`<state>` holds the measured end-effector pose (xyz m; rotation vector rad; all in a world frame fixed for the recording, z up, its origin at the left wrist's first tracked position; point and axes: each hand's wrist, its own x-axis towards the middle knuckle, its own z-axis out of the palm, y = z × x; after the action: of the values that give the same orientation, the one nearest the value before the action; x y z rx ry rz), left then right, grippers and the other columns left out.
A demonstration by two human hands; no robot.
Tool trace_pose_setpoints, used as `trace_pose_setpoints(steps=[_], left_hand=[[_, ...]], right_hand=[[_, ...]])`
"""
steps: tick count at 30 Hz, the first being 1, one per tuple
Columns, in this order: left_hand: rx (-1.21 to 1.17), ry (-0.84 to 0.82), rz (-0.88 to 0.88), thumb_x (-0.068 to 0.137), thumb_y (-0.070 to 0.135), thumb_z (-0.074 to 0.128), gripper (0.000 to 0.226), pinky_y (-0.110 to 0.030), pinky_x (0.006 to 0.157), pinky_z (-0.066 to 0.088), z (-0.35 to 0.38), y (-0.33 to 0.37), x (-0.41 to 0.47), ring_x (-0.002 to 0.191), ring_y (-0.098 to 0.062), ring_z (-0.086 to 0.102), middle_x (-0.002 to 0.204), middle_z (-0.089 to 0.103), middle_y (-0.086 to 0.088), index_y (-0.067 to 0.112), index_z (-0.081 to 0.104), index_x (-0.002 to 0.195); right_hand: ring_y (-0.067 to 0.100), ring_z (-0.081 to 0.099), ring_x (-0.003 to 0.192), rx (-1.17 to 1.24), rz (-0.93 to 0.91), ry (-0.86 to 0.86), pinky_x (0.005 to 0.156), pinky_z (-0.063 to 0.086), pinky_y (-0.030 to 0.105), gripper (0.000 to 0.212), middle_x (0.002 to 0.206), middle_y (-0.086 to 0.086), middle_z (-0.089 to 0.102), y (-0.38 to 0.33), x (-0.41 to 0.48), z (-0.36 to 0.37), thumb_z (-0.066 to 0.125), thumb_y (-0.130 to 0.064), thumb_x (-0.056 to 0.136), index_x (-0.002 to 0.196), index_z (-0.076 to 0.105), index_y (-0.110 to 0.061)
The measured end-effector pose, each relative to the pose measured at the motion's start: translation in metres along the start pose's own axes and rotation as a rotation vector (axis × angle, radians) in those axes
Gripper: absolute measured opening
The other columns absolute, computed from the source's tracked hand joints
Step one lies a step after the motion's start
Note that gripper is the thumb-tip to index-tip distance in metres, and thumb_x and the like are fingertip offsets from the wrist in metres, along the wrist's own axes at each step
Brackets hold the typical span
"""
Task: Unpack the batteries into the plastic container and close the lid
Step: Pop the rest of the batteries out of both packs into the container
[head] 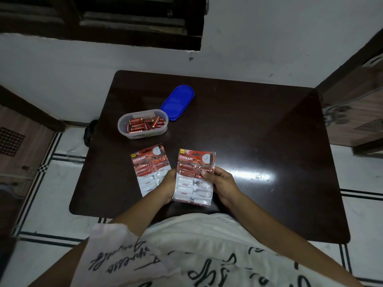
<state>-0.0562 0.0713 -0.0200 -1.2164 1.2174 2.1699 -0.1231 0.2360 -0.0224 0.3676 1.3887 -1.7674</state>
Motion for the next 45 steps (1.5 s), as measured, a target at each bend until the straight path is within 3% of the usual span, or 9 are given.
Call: trace_pose_setpoints(steps=[4, 7, 13, 23, 30, 34, 37, 40, 45], left_hand=[[0.028, -0.004, -0.030, 0.095, 0.031, 0.054, 0.024, -0.043, 0.097, 0.048, 0.001, 0.002, -0.002, 0.092, -0.031, 0.064, 0.097, 0.064, -0.013, 0.011, 0.066, 0.096], [0.095, 0.032, 0.017, 0.102, 0.034, 0.040, 0.024, -0.033, 0.080, 0.053, 0.001, 0.001, -0.002, 0.086, -0.020, 0.063, 0.092, 0.064, -0.001, 0.020, 0.058, 0.094], [0.156, 0.032, 0.232, 0.096, 0.021, 0.057, 0.011, -0.027, 0.065, 0.054, 0.019, -0.004, 0.000, 0.080, -0.018, 0.072, 0.091, 0.075, -0.004, 0.019, 0.065, 0.101], [-0.044, -0.149, -0.022, 0.084, 0.027, 0.068, 0.027, -0.049, 0.092, 0.052, 0.014, 0.001, -0.002, 0.096, -0.036, 0.068, 0.107, 0.070, -0.021, 0.007, 0.071, 0.103], [-0.087, -0.001, -0.072, 0.072, 0.021, 0.079, 0.045, -0.063, 0.099, 0.042, -0.002, -0.016, 0.021, 0.105, -0.043, 0.063, 0.116, 0.064, -0.023, 0.008, 0.067, 0.113], [-0.087, 0.079, -0.121, 0.087, 0.025, 0.063, 0.017, -0.043, 0.082, 0.053, -0.005, -0.016, 0.019, 0.073, -0.032, 0.065, 0.079, 0.066, -0.014, 0.012, 0.065, 0.078], [-0.037, 0.095, -0.128, 0.099, 0.017, 0.046, 0.045, -0.026, 0.055, 0.049, 0.005, -0.005, 0.005, 0.042, -0.017, 0.057, 0.050, 0.056, -0.006, 0.013, 0.053, 0.055], [-0.067, -0.006, -0.091, 0.102, 0.007, 0.035, 0.069, -0.020, 0.048, 0.044, 0.023, 0.008, -0.018, 0.030, -0.009, 0.049, 0.046, 0.049, -0.007, 0.014, 0.050, 0.035], [0.054, 0.046, -0.033, 0.095, 0.015, 0.057, 0.035, -0.022, 0.057, 0.047, 0.006, -0.002, 0.001, 0.048, -0.015, 0.056, 0.060, 0.053, -0.008, 0.011, 0.048, 0.061]], right_hand=[[0.041, 0.066, 0.103, -0.001, -0.001, 0.007, 0.093, 0.055, 0.051, 0.037, 0.118, 0.028, 0.067, 0.000, -0.001, 0.002, 0.070, 0.003, 0.083, 0.119, 0.064, 0.005], [0.040, 0.067, 0.102, 0.036, 0.007, 0.016, 0.090, 0.056, 0.051, 0.034, 0.117, 0.027, 0.068, 0.001, -0.002, 0.003, 0.068, -0.001, 0.086, 0.120, 0.064, 0.003], [0.038, 0.069, 0.093, 0.155, 0.032, 0.056, 0.085, 0.057, 0.052, 0.023, 0.117, 0.027, 0.067, -0.006, 0.000, 0.003, 0.059, -0.007, 0.094, 0.116, 0.064, -0.003], [0.044, 0.065, 0.099, 0.090, 0.082, 0.042, 0.093, 0.051, 0.060, 0.033, 0.117, 0.032, 0.065, -0.012, -0.002, 0.006, 0.061, -0.005, 0.085, 0.117, 0.064, 0.000], [0.046, 0.067, 0.094, -0.025, 0.131, 0.139, 0.091, 0.054, 0.059, 0.031, 0.109, 0.032, 0.068, -0.011, -0.001, 0.007, 0.064, -0.003, 0.077, 0.106, 0.069, 0.005], [0.044, 0.069, 0.094, -0.069, 0.175, 0.153, 0.090, 0.055, 0.056, 0.031, 0.105, 0.028, 0.072, -0.011, 0.001, 0.008, 0.066, -0.004, 0.073, 0.103, 0.072, 0.004], [0.041, 0.071, 0.089, -0.130, 0.177, 0.160, 0.083, 0.059, 0.047, 0.030, 0.101, 0.024, 0.074, -0.014, 0.000, 0.009, 0.067, -0.002, 0.075, 0.103, 0.071, 0.004], [0.033, 0.071, 0.079, -0.150, 0.156, 0.158, 0.073, 0.059, 0.038, 0.030, 0.101, 0.023, 0.074, -0.017, -0.001, 0.011, 0.068, 0.001, 0.075, 0.105, 0.069, 0.006], [0.034, 0.070, 0.080, -0.099, 0.125, 0.180, 0.074, 0.059, 0.038, 0.028, 0.103, 0.026, 0.072, -0.014, -0.001, 0.013, 0.069, 0.004, 0.075, 0.102, 0.071, 0.007]])
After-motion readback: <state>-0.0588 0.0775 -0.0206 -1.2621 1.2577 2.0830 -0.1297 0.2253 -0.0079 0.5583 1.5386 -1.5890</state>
